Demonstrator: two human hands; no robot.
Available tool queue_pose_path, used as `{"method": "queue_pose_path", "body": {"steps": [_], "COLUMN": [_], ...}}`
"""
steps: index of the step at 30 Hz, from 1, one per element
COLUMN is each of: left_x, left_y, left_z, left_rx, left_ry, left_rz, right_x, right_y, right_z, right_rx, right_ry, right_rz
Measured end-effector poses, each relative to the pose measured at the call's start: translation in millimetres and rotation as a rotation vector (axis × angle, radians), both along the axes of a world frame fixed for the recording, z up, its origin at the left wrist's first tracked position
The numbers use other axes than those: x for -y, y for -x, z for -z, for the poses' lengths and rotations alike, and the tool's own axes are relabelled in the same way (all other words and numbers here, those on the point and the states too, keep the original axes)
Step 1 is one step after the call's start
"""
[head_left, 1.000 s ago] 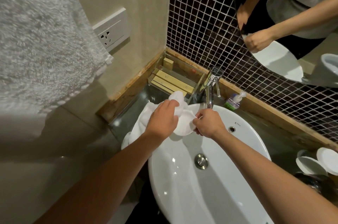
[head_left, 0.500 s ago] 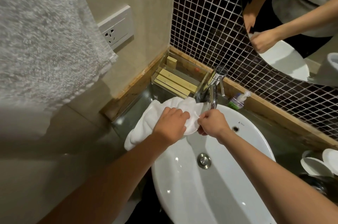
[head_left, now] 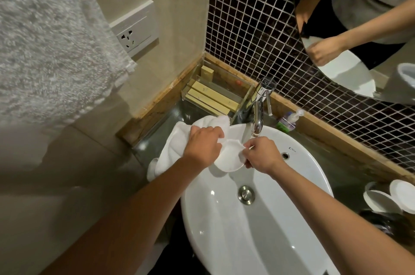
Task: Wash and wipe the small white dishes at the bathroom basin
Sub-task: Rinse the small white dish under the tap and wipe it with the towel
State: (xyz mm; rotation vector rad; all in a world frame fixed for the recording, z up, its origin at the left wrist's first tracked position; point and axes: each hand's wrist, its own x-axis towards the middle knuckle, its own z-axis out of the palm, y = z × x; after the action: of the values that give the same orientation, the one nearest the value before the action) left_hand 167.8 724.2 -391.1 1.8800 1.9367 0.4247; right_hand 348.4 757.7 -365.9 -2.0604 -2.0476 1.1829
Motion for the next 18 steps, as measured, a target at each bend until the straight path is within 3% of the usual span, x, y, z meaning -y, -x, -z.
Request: {"method": "queue_pose_path", "body": {"steps": [8, 13, 18], "left_x": [8, 1, 0], "left_y": [-3, 7, 7], "left_z": [1, 2, 11], "left_rx": [0.052, 0.193, 0.324], "left_ry": [-0.036, -0.018, 0.24], "left_rz": [0.216, 0.074, -0.079], "right_x": [-10, -16, -11], "right_y": [-5, -9, -10], "right_z": [-2, -5, -4], "right_rx": [0.125, 0.142, 0.158], "right_ry": [-0.122, -0.201, -0.222], "right_rz": [-0.269, -0.376, -0.449]}}
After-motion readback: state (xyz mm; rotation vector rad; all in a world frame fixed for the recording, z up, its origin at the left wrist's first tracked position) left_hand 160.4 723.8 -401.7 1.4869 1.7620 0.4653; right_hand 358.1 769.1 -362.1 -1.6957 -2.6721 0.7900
